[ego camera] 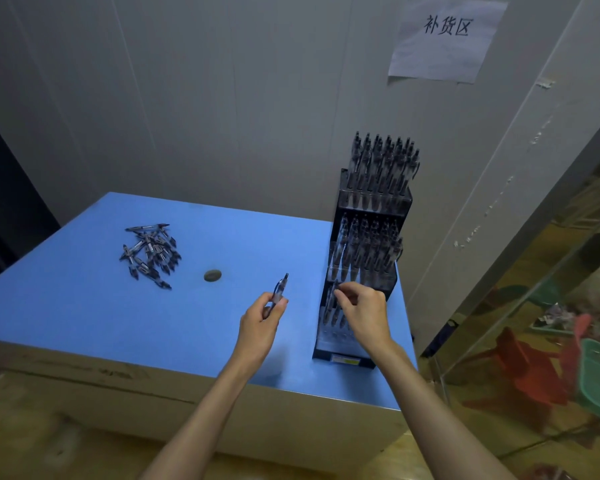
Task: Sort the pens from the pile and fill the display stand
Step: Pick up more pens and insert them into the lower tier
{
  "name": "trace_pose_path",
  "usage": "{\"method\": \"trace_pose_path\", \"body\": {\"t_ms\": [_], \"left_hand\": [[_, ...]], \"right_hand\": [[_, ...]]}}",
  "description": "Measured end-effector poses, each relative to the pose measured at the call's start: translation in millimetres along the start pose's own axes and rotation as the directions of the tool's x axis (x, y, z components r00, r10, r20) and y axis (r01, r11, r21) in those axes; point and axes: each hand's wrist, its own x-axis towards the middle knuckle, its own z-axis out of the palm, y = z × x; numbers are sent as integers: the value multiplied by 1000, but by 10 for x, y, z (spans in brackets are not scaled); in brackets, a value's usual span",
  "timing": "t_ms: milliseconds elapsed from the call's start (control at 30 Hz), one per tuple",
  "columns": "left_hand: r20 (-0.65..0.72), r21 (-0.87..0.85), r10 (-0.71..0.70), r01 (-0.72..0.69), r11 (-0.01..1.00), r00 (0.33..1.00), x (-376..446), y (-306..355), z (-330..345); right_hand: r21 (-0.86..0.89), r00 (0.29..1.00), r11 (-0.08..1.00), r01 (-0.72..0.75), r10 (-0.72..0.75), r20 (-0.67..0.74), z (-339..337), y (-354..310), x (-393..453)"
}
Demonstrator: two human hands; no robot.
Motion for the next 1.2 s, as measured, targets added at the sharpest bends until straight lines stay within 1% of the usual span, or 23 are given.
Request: {"method": "trace_pose_path", "body": {"t_ms": [100,267,333,533,600,700,800,967,1133,1200], "left_hand": [[10,2,-2,2,1000,1000,-3,2,-25],[17,7,-7,7,1000,1000,1,7,1],[27,17,-2,1,1000,1000,-2,18,16],[63,80,36,-41,996,997,-34,22,89],[75,101,54,-62,993,996,-44,24,127],[103,136,84,-98,986,991,-47,18,196],[145,192,115,-142,971,983,-59,24,276],[223,363,175,-248,898,959,-87,66,418],[265,509,199,-313,802,943,-93,100,482],[278,569,206,-334,751,938,-78,130,455]], "right_hand": [[-17,1000,1000,-5,5,3,32,9,11],[-75,993,996,-40,48,107,125,83,-28],[-83,989,995,-57,68,129,159,114,-72],[-113,980,987,-111,128,152,122,171,-97],[-93,986,990,-104,116,124,69,171,-103],[16,992,996,-91,89,95,-27,129,-128],[205,975,965,-167,131,178,-124,51,-158],[448,947,853,-266,145,287,-239,-48,-190],[611,920,691,-387,240,311,-275,-8,-142],[648,915,646,-404,279,292,-302,28,-93]]}}
